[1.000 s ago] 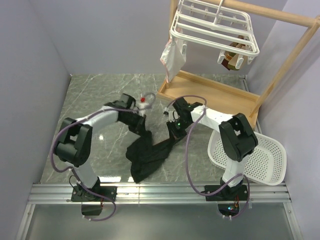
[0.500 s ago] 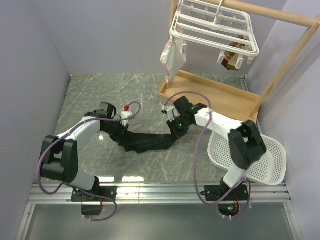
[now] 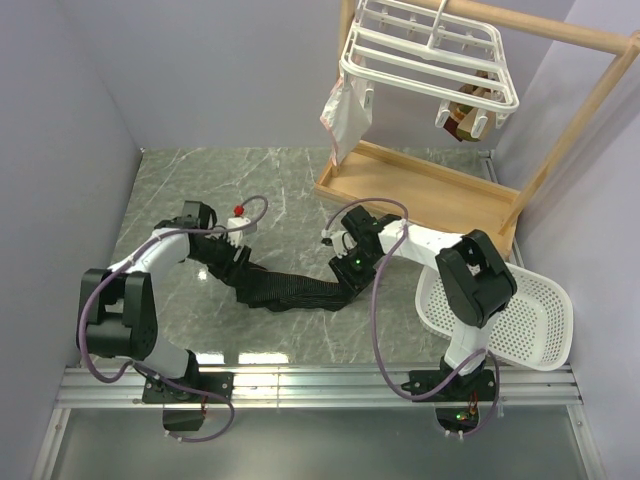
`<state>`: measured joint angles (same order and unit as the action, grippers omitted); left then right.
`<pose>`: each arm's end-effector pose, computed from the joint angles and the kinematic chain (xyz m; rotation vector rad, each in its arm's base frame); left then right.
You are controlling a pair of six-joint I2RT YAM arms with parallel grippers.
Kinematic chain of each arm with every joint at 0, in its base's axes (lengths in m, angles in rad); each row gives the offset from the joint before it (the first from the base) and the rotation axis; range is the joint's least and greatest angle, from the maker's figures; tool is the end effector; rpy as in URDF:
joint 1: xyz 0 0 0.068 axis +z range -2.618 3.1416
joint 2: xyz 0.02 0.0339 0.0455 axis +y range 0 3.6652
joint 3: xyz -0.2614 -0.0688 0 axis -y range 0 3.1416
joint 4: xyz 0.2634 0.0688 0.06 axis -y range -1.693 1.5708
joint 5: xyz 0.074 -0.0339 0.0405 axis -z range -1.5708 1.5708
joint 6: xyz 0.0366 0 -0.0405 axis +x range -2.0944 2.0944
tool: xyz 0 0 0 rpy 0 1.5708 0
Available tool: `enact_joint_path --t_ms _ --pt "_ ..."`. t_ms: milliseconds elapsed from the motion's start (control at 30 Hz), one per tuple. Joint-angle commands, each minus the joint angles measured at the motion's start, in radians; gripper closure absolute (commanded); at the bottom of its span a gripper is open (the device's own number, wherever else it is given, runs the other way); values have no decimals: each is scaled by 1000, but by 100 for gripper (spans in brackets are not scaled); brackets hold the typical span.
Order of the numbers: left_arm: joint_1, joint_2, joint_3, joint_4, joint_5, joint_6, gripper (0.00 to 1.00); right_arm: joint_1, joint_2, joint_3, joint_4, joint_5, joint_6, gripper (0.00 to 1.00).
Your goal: Clip the underwear to the hanger
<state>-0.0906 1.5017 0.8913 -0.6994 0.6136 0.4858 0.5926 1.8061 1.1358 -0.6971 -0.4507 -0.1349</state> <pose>0.2759 -0.0462 0.1721 0.8654 2.5286 -0.7607 0.2783 0.2066 0.1463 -1.1180 2.7420 0.7295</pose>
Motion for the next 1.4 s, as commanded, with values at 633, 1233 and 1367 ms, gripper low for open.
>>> enact_joint_path --t_ms 633,1233,1367 --pt "8 164 149 17 69 -219 36 -155 114 107 -47 -243 230 47" --pt "60 154 348 -18 147 -239 100 -200 -39 177 -44 -209 176 100" --pt "113 78 448 -69 215 -178 100 -200 -122 251 -56 -168 118 100"
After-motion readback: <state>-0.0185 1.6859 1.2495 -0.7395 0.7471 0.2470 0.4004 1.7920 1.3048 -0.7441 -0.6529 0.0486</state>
